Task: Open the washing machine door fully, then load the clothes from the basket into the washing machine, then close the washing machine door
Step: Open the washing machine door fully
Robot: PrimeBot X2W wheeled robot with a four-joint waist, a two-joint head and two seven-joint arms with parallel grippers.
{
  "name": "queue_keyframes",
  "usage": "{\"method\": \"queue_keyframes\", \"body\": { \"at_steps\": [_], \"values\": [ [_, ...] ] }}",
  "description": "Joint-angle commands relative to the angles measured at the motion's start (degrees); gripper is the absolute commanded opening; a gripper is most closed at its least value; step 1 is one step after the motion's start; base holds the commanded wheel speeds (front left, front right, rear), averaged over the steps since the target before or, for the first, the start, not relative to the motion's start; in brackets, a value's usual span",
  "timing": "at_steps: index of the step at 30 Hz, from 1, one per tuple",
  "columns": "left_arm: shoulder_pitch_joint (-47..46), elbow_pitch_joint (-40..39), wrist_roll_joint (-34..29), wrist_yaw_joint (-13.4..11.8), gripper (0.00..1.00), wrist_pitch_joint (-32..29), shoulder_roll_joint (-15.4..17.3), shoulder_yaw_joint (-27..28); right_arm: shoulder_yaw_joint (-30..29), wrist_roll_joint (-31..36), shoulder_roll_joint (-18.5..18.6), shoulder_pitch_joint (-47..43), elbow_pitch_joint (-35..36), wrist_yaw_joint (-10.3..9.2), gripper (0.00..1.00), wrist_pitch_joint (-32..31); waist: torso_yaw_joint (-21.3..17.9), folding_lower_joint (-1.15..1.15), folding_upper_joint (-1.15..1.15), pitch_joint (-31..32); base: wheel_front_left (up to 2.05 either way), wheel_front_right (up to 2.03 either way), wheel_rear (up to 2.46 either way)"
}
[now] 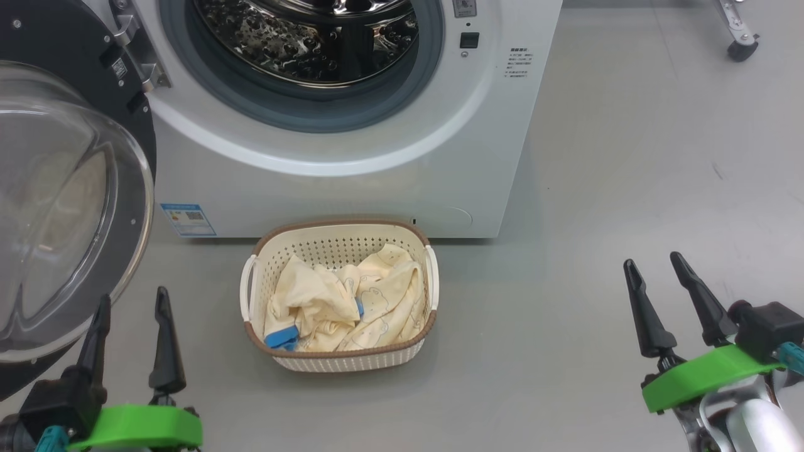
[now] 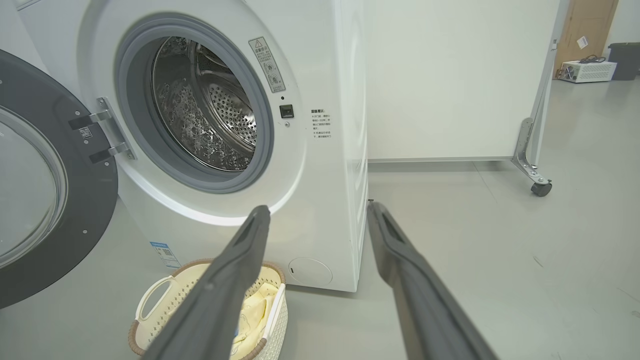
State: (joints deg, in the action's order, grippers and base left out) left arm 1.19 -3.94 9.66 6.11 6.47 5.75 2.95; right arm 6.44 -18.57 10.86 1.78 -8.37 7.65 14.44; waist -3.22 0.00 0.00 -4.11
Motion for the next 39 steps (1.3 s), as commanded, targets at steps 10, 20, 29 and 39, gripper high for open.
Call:
{"method": "queue_keyframes", "body": {
  "at_steps": [10, 20, 29, 39],
  "values": [
    [1.1, 2.5, -0.1, -1.8, 1.00, 2.2, -0.3, 0.4, 0.1, 1.1, 0.4, 0.2, 2.2, -0.16, 1.00, 0.6, 0.5, 0.00, 0.00, 0.2, 0.00, 0.00, 0.00],
    [1.2, 5.3, 0.4, -2.5, 1.00, 4.7, -0.3, 0.2, -1.5, 1.9, 0.0, -0.9, 2.5, -0.16, 1.00, 0.6, 0.8, 0.00, 0.00, -0.6, 0.00, 0.00, 0.00],
    [1.5, 5.6, 0.4, -2.7, 1.00, 5.1, 0.0, -0.4, -2.3, 2.5, -0.6, -1.2, 2.3, -0.16, 1.00, 0.6, 1.2, 0.00, 0.00, -0.3, 0.00, 0.00, 0.00],
    [1.4, 5.4, 0.1, -3.0, 1.00, 4.9, 0.8, -1.0, -2.3, 2.3, -0.6, -1.5, 1.6, -0.16, 1.00, 0.6, 1.7, 0.00, 0.00, 0.1, 0.00, 0.00, 0.00]
  ]
}}
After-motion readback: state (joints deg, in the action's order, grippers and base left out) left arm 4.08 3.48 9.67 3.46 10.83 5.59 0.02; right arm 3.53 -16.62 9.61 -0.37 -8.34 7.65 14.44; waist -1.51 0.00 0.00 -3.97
